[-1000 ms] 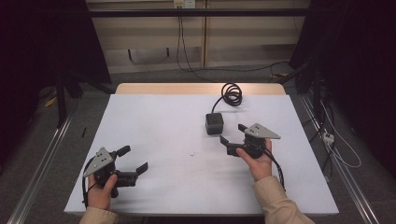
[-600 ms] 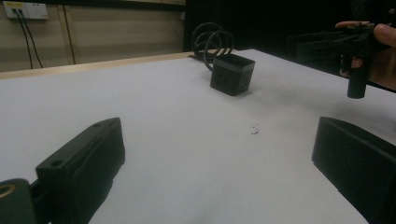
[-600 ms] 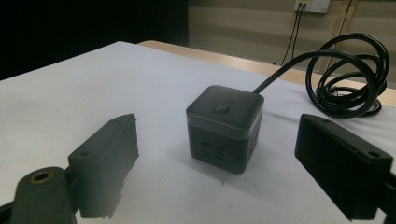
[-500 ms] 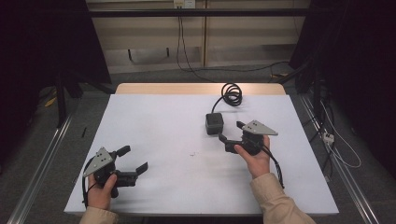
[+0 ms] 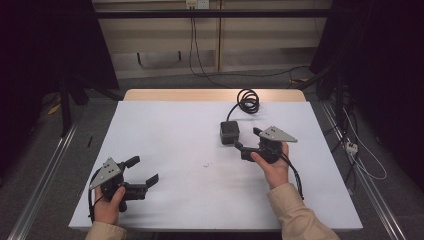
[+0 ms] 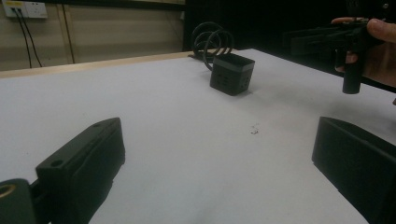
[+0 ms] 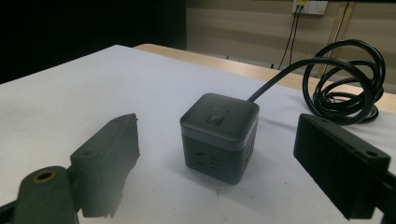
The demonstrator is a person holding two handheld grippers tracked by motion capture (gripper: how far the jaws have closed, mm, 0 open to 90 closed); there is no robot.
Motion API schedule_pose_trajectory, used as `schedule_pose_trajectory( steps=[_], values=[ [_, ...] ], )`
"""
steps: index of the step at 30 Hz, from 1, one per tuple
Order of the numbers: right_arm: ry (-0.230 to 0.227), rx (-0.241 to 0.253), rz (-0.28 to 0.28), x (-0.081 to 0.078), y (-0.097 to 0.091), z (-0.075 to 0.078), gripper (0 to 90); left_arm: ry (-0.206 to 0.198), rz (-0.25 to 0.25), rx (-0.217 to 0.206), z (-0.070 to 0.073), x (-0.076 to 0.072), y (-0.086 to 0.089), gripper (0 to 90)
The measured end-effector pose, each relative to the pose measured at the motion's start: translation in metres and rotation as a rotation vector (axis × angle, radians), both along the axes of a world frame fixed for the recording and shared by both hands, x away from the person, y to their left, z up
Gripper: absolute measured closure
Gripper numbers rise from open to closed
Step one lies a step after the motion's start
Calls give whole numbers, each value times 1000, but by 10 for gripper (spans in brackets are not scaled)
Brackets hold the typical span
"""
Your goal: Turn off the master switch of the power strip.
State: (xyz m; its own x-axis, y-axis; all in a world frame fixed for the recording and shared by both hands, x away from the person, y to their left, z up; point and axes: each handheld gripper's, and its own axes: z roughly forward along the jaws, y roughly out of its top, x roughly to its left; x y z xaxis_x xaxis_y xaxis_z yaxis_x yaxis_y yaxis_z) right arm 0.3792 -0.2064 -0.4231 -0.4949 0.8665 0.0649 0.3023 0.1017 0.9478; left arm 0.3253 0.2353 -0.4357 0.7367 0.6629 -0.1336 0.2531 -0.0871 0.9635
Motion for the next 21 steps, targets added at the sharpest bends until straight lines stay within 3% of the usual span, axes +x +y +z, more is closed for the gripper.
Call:
schedule_pose_trajectory(
  steps=[21],
  values=[
    [19, 5, 3, 12, 0, -1, 215, 0, 0, 4, 0, 1, 0, 23]
  ],
)
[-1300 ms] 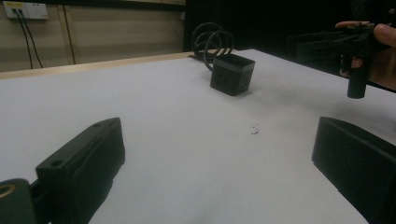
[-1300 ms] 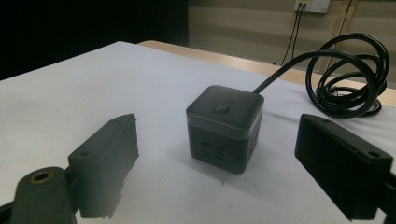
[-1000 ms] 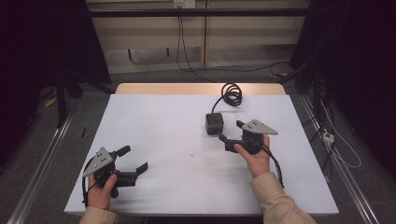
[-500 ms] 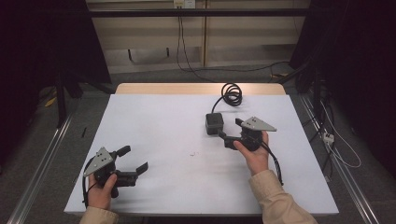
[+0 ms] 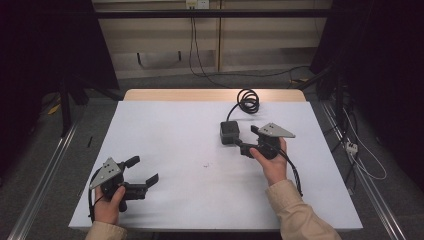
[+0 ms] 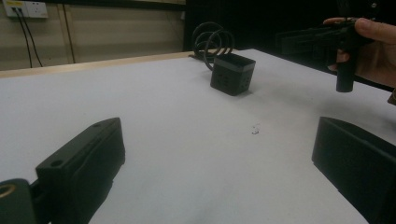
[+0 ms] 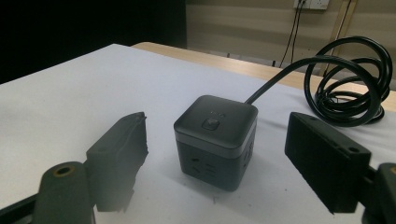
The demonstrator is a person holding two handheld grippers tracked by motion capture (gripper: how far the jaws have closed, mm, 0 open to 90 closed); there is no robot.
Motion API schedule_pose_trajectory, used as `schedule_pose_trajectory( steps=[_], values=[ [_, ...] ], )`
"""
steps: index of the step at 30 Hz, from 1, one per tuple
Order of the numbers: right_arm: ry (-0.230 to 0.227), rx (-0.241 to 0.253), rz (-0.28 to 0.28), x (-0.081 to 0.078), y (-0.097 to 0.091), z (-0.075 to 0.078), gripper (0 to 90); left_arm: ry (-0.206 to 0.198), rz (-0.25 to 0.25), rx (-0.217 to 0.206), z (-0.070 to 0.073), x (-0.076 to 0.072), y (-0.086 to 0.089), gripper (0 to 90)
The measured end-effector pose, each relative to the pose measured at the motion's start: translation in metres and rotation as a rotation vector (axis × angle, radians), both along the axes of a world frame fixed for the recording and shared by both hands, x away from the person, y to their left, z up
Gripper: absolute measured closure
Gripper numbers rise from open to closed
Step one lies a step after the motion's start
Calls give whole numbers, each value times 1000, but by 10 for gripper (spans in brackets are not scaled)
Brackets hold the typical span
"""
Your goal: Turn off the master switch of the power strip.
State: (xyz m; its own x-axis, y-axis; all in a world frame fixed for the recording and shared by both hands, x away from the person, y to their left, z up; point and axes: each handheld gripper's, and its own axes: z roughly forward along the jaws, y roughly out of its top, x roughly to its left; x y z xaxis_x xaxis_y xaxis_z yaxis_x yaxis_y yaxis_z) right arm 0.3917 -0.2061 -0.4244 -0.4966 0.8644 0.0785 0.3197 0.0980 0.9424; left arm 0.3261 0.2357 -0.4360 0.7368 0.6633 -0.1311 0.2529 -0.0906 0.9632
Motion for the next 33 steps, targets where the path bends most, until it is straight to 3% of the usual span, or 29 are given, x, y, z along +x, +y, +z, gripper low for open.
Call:
schedule_pose_trajectory(
  steps=[33],
  values=[
    [12, -19, 9, 14, 1, 0, 343, 4, 0, 3, -1, 0, -1, 23]
  ],
)
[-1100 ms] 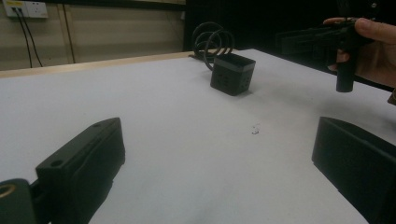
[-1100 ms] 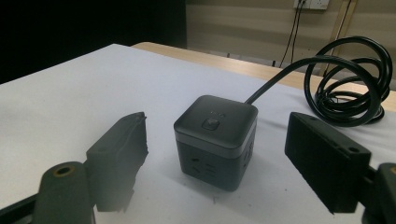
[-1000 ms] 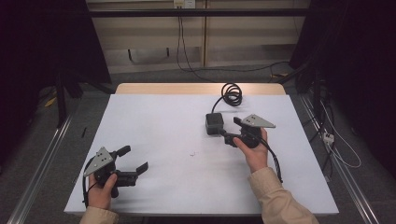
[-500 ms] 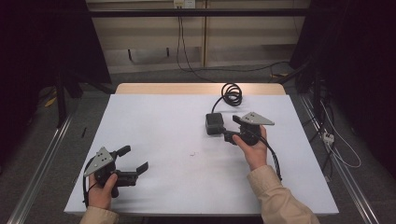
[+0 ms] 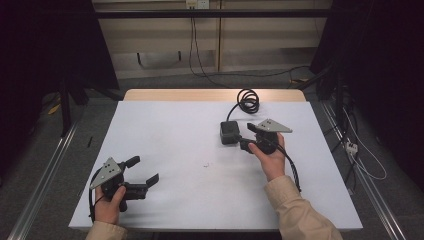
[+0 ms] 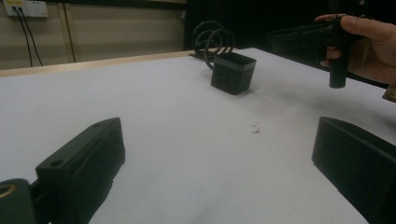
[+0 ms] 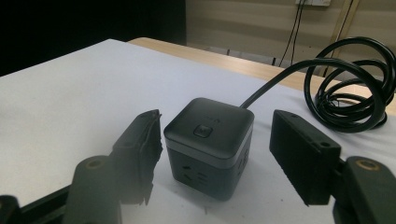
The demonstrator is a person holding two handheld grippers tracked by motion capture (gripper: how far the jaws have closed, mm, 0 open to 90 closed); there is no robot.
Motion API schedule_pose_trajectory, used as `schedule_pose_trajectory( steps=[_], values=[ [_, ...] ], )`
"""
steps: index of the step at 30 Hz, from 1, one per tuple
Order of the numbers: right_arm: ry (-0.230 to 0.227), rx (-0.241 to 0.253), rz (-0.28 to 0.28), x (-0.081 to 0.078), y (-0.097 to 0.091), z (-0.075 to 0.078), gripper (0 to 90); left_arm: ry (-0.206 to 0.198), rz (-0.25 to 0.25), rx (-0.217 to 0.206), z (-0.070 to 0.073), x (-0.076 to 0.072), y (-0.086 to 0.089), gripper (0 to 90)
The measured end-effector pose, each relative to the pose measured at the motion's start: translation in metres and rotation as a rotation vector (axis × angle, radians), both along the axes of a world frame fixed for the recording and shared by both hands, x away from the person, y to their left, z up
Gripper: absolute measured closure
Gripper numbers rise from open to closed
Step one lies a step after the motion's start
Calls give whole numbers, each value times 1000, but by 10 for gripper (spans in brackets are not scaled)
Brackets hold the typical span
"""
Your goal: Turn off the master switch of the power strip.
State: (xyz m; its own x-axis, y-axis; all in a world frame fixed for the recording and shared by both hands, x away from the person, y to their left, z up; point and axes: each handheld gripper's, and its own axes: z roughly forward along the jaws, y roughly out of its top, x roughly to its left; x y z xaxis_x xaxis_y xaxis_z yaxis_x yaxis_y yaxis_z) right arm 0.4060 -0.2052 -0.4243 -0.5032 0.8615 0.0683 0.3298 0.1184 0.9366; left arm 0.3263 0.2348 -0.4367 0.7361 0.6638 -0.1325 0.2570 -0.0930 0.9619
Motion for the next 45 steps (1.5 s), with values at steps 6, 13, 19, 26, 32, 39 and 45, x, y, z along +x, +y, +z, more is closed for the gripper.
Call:
schedule_pose_trajectory(
  steps=[6, 13, 19, 26, 32, 39, 45],
  values=[
    [5, 3, 2, 2, -1, -1, 392, -1, 1, 0, 0, 0, 0, 23],
    [12, 11, 3, 4, -3, -3, 447, 0, 2, -1, 0, 0, 0, 23],
    [11, 5, 7, 5, -3, -3, 491, 0, 2, -1, 0, 0, -1, 23],
    [20, 7, 12, 6, -2, -4, 543, -1, 3, -1, 0, 0, -1, 23],
    [25, -11, 36, 8, -1, -2, 582, -1, 2, -3, 0, 0, -1, 23],
    [34, -12, 50, 12, 4, 2, 610, 0, 0, -4, 0, 0, -1, 23],
    [42, 6, 56, 14, 3, 3, 638, 1, 1, -1, 0, 0, -1, 23]
  ],
)
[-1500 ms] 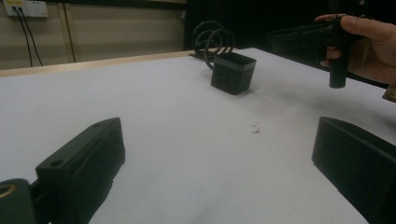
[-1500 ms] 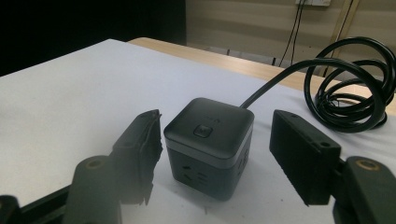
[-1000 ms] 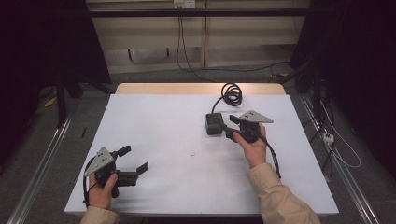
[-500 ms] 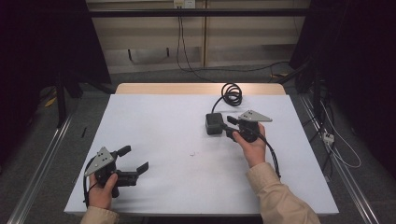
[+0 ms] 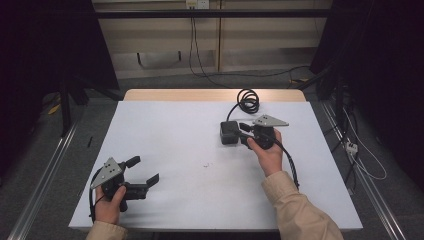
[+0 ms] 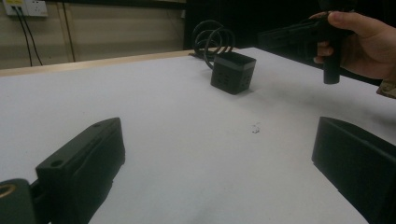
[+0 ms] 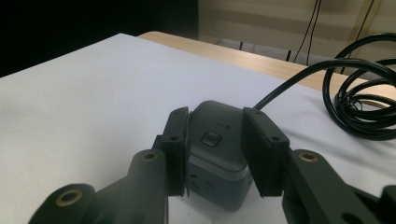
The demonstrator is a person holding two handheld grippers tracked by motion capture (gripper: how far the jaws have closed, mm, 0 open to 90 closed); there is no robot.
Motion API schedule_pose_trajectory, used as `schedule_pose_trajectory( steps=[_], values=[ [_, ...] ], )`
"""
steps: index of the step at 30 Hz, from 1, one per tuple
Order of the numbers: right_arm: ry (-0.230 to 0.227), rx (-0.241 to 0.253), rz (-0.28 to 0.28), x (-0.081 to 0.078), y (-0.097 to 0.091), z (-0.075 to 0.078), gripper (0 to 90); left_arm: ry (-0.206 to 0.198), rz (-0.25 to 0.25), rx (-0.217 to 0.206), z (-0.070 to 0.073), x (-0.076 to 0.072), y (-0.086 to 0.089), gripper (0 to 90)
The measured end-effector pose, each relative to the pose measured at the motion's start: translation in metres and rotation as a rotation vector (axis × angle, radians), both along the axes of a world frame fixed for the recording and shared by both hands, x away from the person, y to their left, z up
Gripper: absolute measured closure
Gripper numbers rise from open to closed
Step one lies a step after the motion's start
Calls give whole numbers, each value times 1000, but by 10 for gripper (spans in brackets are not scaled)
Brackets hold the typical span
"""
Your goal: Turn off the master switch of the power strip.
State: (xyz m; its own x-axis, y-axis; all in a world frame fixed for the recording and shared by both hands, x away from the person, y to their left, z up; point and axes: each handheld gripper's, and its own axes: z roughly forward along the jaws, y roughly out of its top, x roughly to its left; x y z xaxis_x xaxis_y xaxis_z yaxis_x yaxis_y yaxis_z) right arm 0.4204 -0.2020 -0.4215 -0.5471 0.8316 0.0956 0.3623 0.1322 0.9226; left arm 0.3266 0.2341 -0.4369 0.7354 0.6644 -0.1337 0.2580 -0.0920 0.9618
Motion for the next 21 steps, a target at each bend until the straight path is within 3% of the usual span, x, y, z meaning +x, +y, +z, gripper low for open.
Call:
schedule_pose_trajectory(
  steps=[8, 21],
  values=[
    [13, 17, 18, 2, 1, 1, 686, 0, 2, 1, 0, 0, 0, 23],
    [10, 4, 18, 5, 2, 1, 740, 1, -1, 1, 0, 0, 0, 23]
  ],
)
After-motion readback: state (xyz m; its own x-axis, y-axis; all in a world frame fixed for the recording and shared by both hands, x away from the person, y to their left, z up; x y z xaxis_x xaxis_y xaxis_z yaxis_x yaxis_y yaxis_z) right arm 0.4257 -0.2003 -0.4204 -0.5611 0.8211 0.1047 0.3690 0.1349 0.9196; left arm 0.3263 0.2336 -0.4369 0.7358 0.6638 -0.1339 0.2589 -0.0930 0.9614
